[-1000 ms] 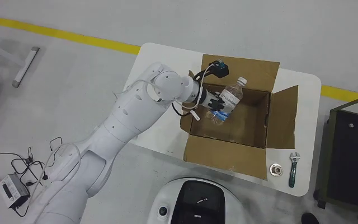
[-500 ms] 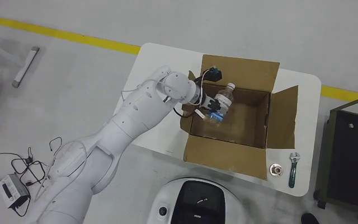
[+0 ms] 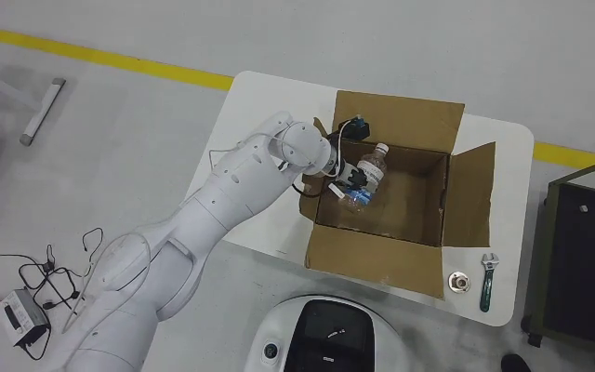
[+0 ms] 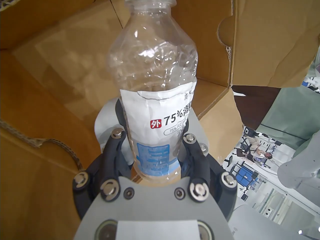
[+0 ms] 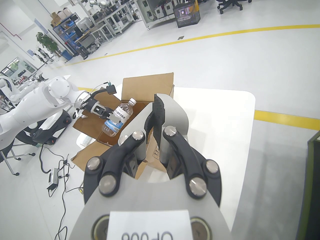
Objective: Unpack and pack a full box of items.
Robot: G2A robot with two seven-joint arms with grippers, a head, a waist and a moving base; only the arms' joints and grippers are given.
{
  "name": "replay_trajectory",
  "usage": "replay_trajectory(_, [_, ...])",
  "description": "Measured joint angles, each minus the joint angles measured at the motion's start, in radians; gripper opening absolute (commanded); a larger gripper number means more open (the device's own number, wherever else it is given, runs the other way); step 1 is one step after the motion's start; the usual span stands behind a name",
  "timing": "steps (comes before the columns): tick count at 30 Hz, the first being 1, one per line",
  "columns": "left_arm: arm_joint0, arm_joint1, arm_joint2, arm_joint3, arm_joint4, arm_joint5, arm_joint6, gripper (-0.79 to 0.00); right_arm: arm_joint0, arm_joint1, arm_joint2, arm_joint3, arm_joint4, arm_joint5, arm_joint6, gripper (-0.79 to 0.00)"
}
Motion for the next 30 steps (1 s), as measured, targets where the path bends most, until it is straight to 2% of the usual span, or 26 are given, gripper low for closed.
replay_trajectory(5, [0.018,0.0,-0.003,0.001,-0.003,0.005,0.023,-0.785,0.0,0.0,0.0,0.0,0.0,0.0,0.0,-0.785])
replay_trajectory(13, [0.039,-0.011,-0.005,0.009,-0.015,0.07,0.029,-0.785,0.0,0.0,0.0,0.0,0.0,0.0,0.0,-0.785])
replay_trajectory(21, [0.029,-0.025,0.006,0.017,-0.008,0.099,0.009,-0.785,0.0,0.0,0.0,0.0,0.0,0.0,0.0,-0.785])
replay_trajectory(30, [0.023,-0.024,-0.014,-0.002,0.016,0.121,-0.002,-0.785,0.0,0.0,0.0,0.0,0.0,0.0,0.0,-0.785])
